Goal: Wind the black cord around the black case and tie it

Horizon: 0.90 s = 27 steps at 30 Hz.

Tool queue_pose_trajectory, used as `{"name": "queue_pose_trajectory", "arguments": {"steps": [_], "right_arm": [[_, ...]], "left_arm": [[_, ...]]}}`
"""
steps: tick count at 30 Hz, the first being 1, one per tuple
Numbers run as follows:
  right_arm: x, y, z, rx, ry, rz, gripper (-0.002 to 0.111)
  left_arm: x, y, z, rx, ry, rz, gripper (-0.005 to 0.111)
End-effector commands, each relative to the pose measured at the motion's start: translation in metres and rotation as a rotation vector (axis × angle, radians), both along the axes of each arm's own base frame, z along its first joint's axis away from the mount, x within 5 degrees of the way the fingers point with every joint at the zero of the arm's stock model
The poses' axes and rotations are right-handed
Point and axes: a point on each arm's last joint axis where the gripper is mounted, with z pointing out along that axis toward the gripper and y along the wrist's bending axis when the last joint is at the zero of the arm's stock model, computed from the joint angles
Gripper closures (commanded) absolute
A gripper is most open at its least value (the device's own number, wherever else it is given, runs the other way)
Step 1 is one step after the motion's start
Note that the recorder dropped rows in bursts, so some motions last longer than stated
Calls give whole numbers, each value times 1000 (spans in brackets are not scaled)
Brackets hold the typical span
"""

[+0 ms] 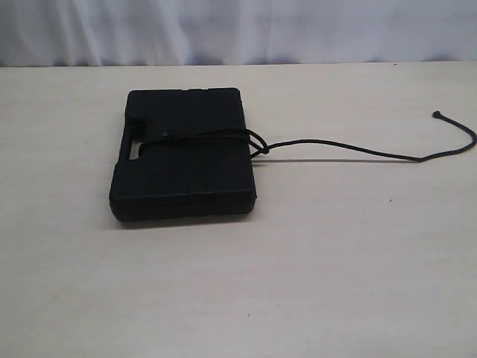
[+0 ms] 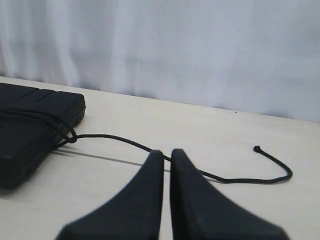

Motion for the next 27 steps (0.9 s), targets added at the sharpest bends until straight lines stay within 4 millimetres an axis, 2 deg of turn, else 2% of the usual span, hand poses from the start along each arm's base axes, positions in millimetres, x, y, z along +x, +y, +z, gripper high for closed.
{"name": "queue_pose_trajectory", "arguments": {"steps": [1, 8, 12, 16, 27], "right_arm": [[0, -1, 2, 3, -25, -14, 104], [0, -1, 1, 2, -21, -12, 104], [-1, -1, -2, 70, 27, -36, 104], [-3, -4, -14, 45, 152, -82, 104], [-3, -5, -14, 60, 157, -113, 104]], "left_arm": [[0, 1, -1, -3, 7, 19, 107], [0, 1, -3, 2, 26, 22, 107], [1, 2, -16, 38, 167, 50, 107], [-1, 5, -32, 70, 346, 102, 107], [0, 9, -32, 53, 338, 182, 107]]}}
